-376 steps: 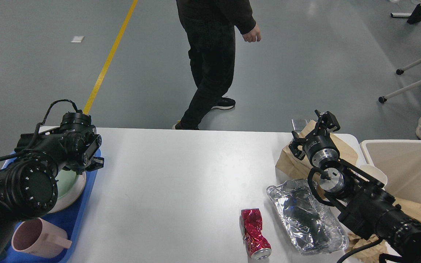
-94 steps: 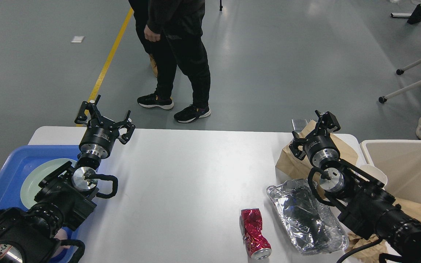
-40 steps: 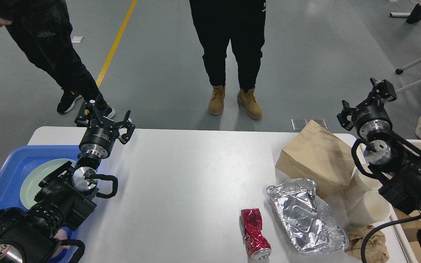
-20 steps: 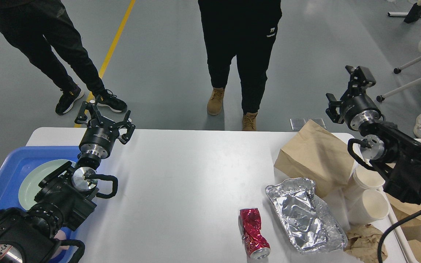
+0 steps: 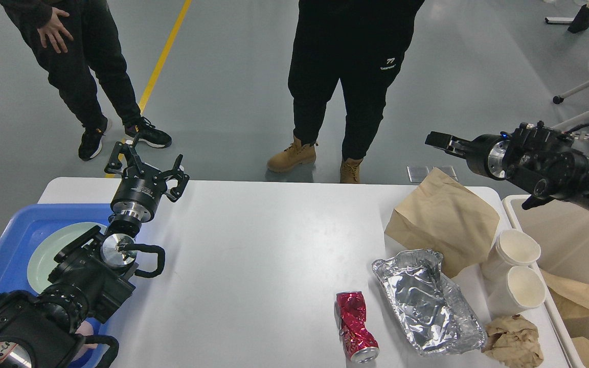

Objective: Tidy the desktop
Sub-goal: 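Move the right gripper toward the paper bag and cups, then lower the right gripper and grasp the crumpled silver foil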

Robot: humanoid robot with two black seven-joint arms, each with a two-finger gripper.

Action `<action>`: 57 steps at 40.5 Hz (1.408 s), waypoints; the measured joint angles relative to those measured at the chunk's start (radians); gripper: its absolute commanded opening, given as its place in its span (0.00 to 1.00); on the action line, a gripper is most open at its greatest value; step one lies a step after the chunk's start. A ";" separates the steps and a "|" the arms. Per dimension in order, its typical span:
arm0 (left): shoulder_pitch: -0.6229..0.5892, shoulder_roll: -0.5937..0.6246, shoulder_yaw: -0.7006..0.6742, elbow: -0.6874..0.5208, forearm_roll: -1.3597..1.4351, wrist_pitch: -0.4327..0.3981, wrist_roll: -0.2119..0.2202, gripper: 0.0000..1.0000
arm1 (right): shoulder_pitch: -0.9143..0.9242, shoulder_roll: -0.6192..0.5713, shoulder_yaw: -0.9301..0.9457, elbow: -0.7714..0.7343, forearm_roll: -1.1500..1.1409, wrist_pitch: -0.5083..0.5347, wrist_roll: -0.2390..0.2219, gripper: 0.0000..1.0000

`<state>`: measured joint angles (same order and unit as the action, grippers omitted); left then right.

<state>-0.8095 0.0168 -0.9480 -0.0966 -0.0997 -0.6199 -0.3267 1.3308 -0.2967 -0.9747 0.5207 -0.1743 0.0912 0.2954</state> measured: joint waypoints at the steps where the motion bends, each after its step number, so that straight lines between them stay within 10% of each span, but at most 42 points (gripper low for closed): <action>1: 0.000 0.000 0.000 0.000 0.000 0.000 0.000 0.96 | 0.013 0.009 -0.047 0.001 0.000 0.009 -0.001 1.00; 32: 0.000 0.000 0.000 0.000 0.000 0.000 0.000 0.96 | 0.292 0.114 -0.212 0.127 0.036 0.824 -0.004 1.00; 57: 0.000 0.000 0.000 0.000 0.000 0.000 0.000 0.96 | 0.077 0.281 -0.214 0.106 0.033 0.830 -0.030 1.00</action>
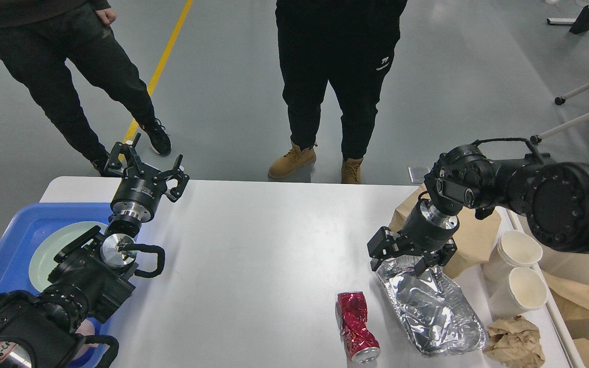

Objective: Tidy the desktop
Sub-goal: 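Lower the right gripper and grasp the crumpled silver foil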

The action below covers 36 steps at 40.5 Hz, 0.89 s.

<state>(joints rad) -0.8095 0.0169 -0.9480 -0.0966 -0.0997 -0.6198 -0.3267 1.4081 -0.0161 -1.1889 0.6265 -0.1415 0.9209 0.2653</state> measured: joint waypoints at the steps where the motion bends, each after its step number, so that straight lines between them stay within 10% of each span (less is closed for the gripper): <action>1: 0.000 0.000 0.000 0.000 0.000 0.000 0.000 0.96 | -0.009 0.003 0.000 -0.002 0.000 -0.009 -0.008 1.00; 13: 0.000 0.000 0.000 0.000 0.000 0.000 0.000 0.96 | -0.133 0.054 0.001 -0.029 0.000 -0.114 -0.171 1.00; 36: 0.000 0.000 0.000 0.000 0.000 0.000 0.000 0.96 | -0.194 0.065 0.024 -0.046 0.007 -0.236 -0.184 0.99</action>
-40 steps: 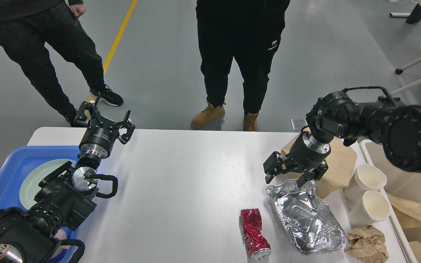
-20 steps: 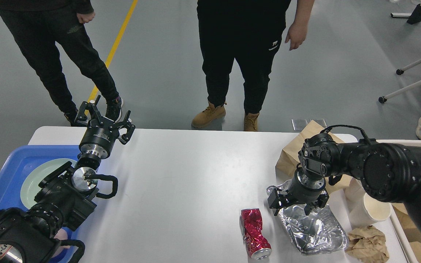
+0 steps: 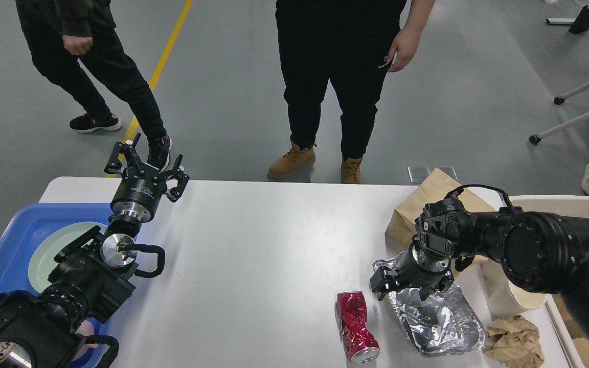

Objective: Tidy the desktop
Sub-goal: 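Lower the right gripper and grasp the crumpled silver foil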

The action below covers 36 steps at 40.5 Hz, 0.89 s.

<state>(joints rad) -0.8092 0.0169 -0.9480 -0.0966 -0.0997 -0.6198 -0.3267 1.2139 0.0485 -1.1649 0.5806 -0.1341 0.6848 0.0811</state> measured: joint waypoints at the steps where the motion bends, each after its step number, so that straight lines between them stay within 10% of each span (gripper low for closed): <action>1: 0.000 0.000 0.000 0.000 0.000 0.000 0.000 0.96 | 0.000 0.000 0.002 0.002 0.000 -0.008 0.000 0.99; 11: 0.000 0.000 0.000 0.000 0.000 0.000 0.000 0.96 | -0.004 -0.002 0.006 0.008 0.000 -0.033 0.000 0.89; 17: 0.000 0.000 0.000 0.000 0.000 0.000 0.000 0.96 | -0.005 -0.001 0.006 0.009 0.000 -0.043 0.000 0.43; 20: 0.000 0.000 0.000 0.000 0.000 0.000 0.000 0.96 | -0.004 -0.002 0.006 0.016 -0.001 -0.046 0.000 0.00; 36: 0.000 0.000 0.000 0.000 0.000 0.000 0.000 0.96 | 0.003 -0.018 0.005 0.073 -0.002 -0.040 0.001 0.00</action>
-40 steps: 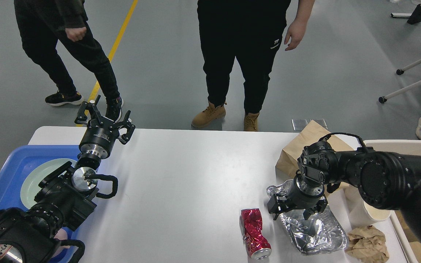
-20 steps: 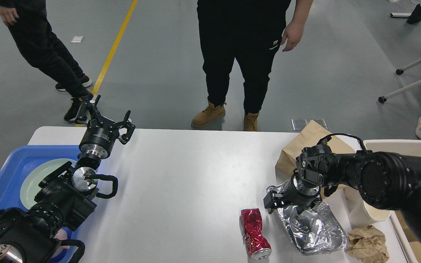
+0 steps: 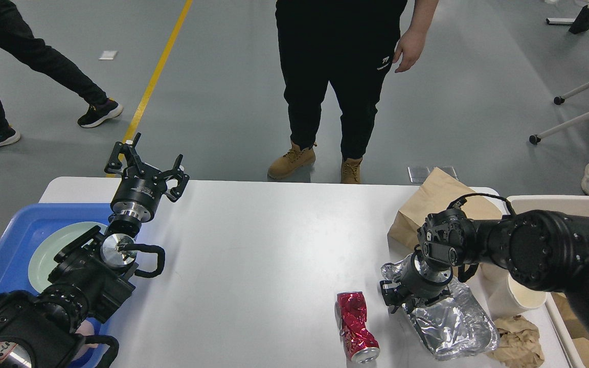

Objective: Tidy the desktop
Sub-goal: 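Lower the right gripper and grasp the crumpled silver foil, then lift the foil and carry it over the white bin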

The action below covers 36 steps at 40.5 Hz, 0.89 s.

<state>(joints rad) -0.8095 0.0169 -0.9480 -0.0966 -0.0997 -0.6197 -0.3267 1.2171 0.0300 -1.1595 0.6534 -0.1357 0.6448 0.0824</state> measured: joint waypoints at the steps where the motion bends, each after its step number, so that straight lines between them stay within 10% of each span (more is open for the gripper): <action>1: 0.000 0.000 0.000 0.000 0.000 0.000 0.000 0.96 | 0.002 -0.001 0.000 0.000 0.000 0.000 0.000 0.00; 27: 0.000 0.000 0.000 0.000 0.000 0.000 0.000 0.96 | 0.409 -0.252 0.051 0.365 0.001 0.018 0.002 0.00; 36: -0.001 0.000 0.000 0.000 0.000 0.000 0.000 0.96 | 0.607 -0.386 0.078 0.431 0.001 0.175 0.004 0.00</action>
<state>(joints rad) -0.8101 0.0168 -0.9480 -0.0966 -0.0997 -0.6197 -0.3267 1.8236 -0.3558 -1.0820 1.0839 -0.1349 0.8196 0.0866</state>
